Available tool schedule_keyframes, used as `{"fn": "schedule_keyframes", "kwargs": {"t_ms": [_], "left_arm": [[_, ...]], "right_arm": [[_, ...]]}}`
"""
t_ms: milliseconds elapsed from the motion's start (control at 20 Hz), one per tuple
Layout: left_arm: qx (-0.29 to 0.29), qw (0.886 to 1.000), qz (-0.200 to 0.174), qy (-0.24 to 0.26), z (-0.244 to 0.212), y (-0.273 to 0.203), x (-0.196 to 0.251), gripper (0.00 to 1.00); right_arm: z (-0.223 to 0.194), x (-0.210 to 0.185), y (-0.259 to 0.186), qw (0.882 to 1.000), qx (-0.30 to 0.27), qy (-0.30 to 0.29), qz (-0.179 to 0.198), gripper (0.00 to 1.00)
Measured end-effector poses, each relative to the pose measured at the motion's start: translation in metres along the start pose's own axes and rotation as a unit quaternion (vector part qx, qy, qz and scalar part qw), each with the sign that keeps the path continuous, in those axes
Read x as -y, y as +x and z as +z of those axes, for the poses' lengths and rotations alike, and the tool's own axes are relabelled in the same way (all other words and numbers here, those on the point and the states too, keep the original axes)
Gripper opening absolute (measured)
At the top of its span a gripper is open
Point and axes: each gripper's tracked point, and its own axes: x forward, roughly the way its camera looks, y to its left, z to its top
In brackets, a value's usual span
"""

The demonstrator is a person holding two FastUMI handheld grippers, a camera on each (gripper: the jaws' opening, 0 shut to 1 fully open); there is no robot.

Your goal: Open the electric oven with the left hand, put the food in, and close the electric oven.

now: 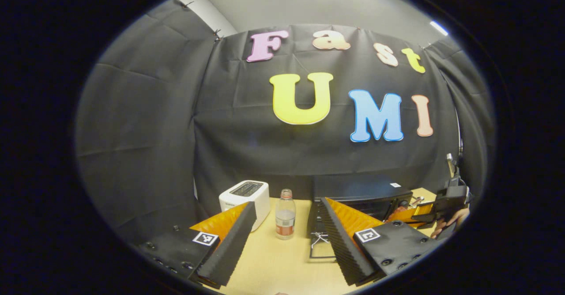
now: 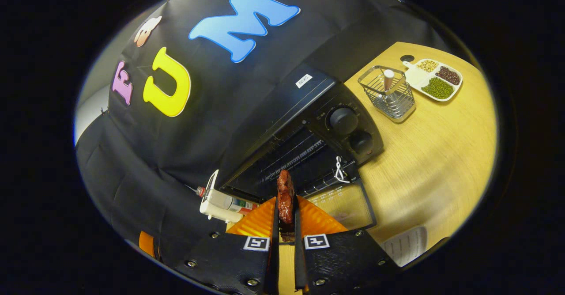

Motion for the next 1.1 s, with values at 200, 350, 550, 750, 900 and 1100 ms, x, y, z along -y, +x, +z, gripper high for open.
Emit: {"fn": "schedule_keyframes", "kwargs": {"t_ms": [200, 350, 550, 750, 900, 1100], "left_arm": [[-0.013, 1.0, -0.005, -0.01, -0.005, 0.015, -0.004, 0.95], [-0.019, 1.0, -0.004, -0.009, -0.007, 0.021, -0.007, 0.97], [-0.036, 0.999, -0.002, 0.001, -0.011, 0.021, -0.014, 0.96], [-0.047, 0.999, 0.001, 0.013, -0.014, 0.023, -0.018, 0.95], [-0.05, 0.998, -0.005, 0.022, -0.016, 0.023, -0.014, 0.97], [-0.054, 0.998, -0.012, 0.022, -0.021, 0.024, -0.011, 0.97]], "right_arm": [[0.001, -0.01, 0.031, 1.0, 0.012, 0.014, 0.011, 0.14], [0.005, -0.012, 0.053, 0.999, 0.022, 0.033, 0.016, 0.14], [0.014, -0.019, 0.077, 0.997, 0.049, 0.057, 0.031, 0.14], [0.013, -0.017, 0.097, 0.995, 0.065, 0.068, 0.03, 0.14], [0.017, -0.013, 0.102, 0.996, 0.077, 0.043, 0.021, 0.14], [0.024, -0.001, 0.106, 0.996, 0.081, 0.029, 0.001, 0.14]]}}
